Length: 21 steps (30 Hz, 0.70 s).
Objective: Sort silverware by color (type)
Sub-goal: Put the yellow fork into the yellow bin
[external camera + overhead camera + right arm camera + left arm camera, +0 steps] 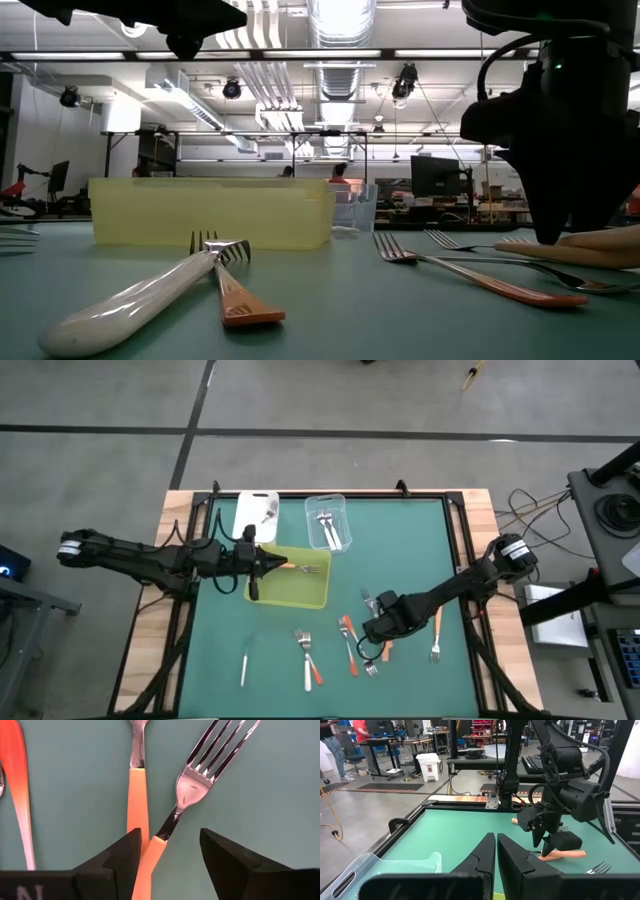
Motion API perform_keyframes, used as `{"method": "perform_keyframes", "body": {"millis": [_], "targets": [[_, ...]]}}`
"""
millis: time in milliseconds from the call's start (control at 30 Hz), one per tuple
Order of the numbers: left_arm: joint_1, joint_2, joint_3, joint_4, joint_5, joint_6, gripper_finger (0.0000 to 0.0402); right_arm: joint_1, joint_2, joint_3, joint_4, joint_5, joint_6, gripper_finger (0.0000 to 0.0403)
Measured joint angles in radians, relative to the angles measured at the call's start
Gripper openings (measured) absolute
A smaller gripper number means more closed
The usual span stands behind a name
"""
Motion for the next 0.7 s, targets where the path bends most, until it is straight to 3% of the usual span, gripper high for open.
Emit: {"method": "perform_keyframes", "body": {"millis": [700], "targets": [[0.000,0.000,0.000,0.001,0.000,-0.001,0.0001,0.000,-0.059,-0.108,-0.006,-0.003,-0.012,0.0194]]}}
